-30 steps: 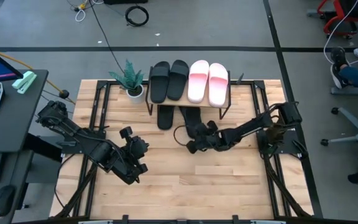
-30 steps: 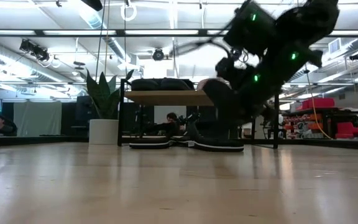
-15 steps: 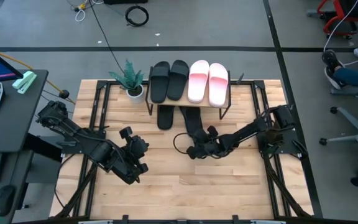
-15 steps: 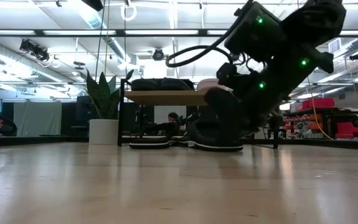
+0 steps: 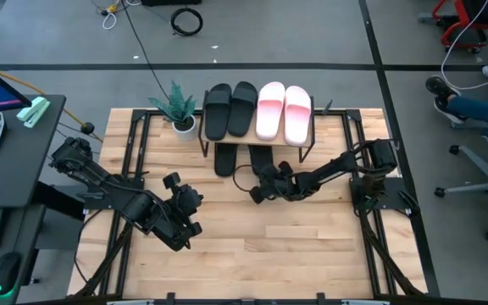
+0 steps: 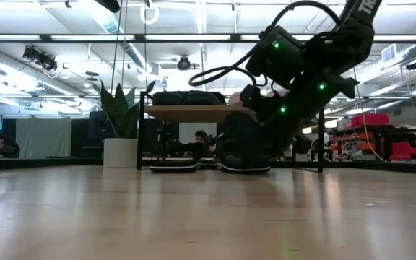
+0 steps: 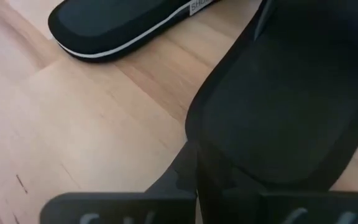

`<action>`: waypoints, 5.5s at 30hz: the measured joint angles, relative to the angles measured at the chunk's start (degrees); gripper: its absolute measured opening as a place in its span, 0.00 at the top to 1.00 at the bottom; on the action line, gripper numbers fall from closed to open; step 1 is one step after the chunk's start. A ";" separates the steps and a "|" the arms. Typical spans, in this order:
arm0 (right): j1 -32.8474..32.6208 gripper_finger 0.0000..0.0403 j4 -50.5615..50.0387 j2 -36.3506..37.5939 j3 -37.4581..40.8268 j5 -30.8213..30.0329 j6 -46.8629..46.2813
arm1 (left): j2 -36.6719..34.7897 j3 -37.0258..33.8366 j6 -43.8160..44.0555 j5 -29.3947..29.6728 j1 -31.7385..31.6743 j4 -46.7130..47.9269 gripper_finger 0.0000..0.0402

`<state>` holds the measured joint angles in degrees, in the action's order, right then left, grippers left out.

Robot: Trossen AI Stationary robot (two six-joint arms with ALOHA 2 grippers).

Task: Pick and place slides into the shelf
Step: Put the black slipper under the shelf, then return to Home Position

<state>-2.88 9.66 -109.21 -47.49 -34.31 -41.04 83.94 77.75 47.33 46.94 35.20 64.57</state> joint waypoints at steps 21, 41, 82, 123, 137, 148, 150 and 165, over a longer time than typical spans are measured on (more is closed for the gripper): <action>2.77 1.00 11.17 -1.94 0.11 6.24 6.64 | 0.00 -0.01 -0.72 1.07 -0.15 -0.02 0.98; 0.97 1.00 15.65 -1.55 0.11 5.74 11.35 | 0.00 -0.01 -1.53 1.07 -0.15 0.00 0.98; -1.40 0.96 9.59 23.73 -3.56 16.12 28.29 | -2.18 -0.08 -14.85 6.63 -1.23 3.10 0.99; -17.99 0.97 -11.20 76.62 14.90 24.89 35.38 | -63.72 -53.78 -31.89 -6.72 0.26 -61.50 0.92; -15.60 0.97 -11.26 98.61 28.27 24.00 31.70 | -73.80 -53.87 -31.25 -9.05 0.26 -52.43 0.91; -15.60 0.97 -10.86 104.47 35.94 19.27 31.72 | -71.54 -53.87 -29.76 -8.94 0.26 -53.56 0.93; -15.60 0.97 -10.67 104.87 36.87 18.29 30.22 | -70.79 -53.87 -28.71 -8.97 0.26 -53.55 0.92; -15.60 0.97 6.88 104.96 46.87 18.89 30.91 | -69.00 -53.87 -33.70 -6.94 0.22 -57.94 0.93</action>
<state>-18.48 16.55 -4.25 -0.62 -15.41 -10.13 14.94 23.88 13.63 40.00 35.42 6.63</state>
